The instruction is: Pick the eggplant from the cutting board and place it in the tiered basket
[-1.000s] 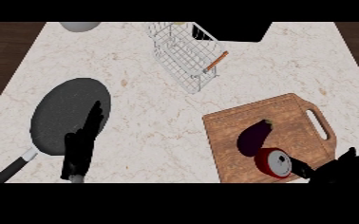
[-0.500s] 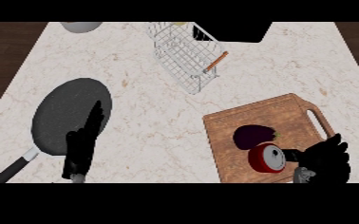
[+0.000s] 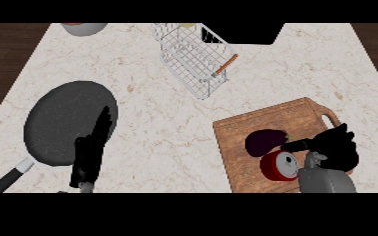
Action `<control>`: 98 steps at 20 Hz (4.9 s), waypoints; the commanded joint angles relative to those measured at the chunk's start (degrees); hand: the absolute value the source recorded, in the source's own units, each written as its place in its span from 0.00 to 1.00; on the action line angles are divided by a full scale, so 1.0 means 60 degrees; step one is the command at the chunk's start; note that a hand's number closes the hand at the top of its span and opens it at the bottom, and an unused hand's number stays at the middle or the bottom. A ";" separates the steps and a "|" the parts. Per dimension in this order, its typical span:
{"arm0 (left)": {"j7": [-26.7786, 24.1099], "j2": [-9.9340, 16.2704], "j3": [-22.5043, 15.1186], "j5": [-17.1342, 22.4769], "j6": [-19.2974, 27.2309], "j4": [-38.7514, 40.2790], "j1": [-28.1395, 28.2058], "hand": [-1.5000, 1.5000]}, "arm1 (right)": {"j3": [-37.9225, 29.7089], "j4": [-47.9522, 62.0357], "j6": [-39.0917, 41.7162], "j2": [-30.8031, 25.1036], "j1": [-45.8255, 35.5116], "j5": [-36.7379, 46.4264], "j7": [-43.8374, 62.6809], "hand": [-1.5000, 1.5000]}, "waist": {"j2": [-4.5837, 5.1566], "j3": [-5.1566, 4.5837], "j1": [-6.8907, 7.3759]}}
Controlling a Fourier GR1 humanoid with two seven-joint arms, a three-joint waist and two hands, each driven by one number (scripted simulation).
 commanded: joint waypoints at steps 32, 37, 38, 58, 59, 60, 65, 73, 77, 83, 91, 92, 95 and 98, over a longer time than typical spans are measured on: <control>-0.0359 -0.0293 0.0104 -0.0132 -0.0132 0.0343 0.0249 0.50 | -0.1914 0.3968 0.0549 -0.0003 -0.2283 -0.1748 0.2252 0.00 | -0.0104 0.0011 -0.0127; -0.0082 -0.0195 0.0236 -0.0158 -0.0061 0.0176 0.0078 0.50 | -0.1602 0.4043 0.0254 -0.0008 -0.2299 -0.1688 0.2250 1.00 | -0.0104 0.0018 -0.0136; -0.0167 -0.0156 0.0311 -0.0112 -0.0127 0.0171 0.0095 0.50 | -0.1367 0.4129 0.0304 -0.0009 -0.2158 -0.1754 0.2250 1.00 | -0.0100 0.0022 -0.0125; -0.0120 -0.0501 0.0217 -0.0349 -0.0128 0.0410 0.0069 0.50 | 0.6795 0.0635 0.0028 -0.0011 -0.2148 -0.1730 0.1129 1.00 | -0.0148 0.0033 -0.0179; -0.0265 -0.0024 0.0406 -0.0216 -0.0392 0.0022 0.0559 0.50 | 0.7012 0.0287 -0.0099 -0.0010 -0.2190 -0.1637 0.1566 1.00 | -0.0161 0.0036 -0.0117; 0.0187 -0.0066 0.0515 -0.0096 -0.0409 0.0173 0.0018 0.50 | 0.6961 -0.0354 -0.0698 -0.0009 -0.2227 -0.1637 0.1453 1.00 | -0.0203 0.0037 -0.0205; -0.0175 -0.0228 0.0596 -0.0133 -0.0220 0.0340 0.0303 0.50 | 0.6580 -0.2209 -0.1148 -0.0008 -0.2712 -0.0303 0.1974 1.00 | -0.0271 0.0021 -0.0449; -0.0240 -0.0201 0.0484 -0.0308 -0.0219 0.0276 0.0566 0.50 | 0.7013 -0.4424 0.1947 -0.0008 -0.4051 0.1944 0.2245 1.00 | -0.0276 0.0002 -0.0437; 0.0027 -0.0168 0.0573 -0.0255 -0.0289 0.0197 0.0208 0.50 | 0.6479 -0.4407 0.2652 -0.0008 -0.4813 0.1913 0.2247 1.00 | -0.0233 0.0003 -0.0362; 0.0231 -0.0230 0.0329 -0.0464 -0.0143 -0.0289 0.0335 0.50 | 0.5520 -0.3664 0.2923 -0.0008 -0.5828 0.1668 0.2247 1.00 | -0.0182 0.0016 -0.0138; 0.0189 -0.0413 0.0299 -0.0514 -0.0293 0.0162 0.0051 0.50 | 0.3644 -0.1381 0.2881 -0.0007 -0.8280 0.0863 0.2129 1.00 | -0.0065 0.0014 0.0055; 0.0252 -0.0185 0.0385 -0.0528 -0.0399 -0.0067 -0.0069 0.50 | 0.3645 -0.1152 0.2571 -0.0007 -0.8182 0.0835 0.2121 1.00 | -0.0068 0.0024 0.0040; 0.0051 -0.0294 0.0525 -0.0358 -0.0578 0.0256 -0.0096 0.50 | 0.3253 -0.0165 0.2383 -0.0006 -0.9012 0.0260 0.2021 1.00 | -0.0032 0.0015 0.0082; 0.0534 -0.0094 0.0587 -0.0332 -0.0589 -0.0193 0.0037 0.50 | 0.3189 0.0654 0.2003 -0.0006 -0.9283 -0.0195 0.1641 1.00 | -0.0057 0.0031 0.0048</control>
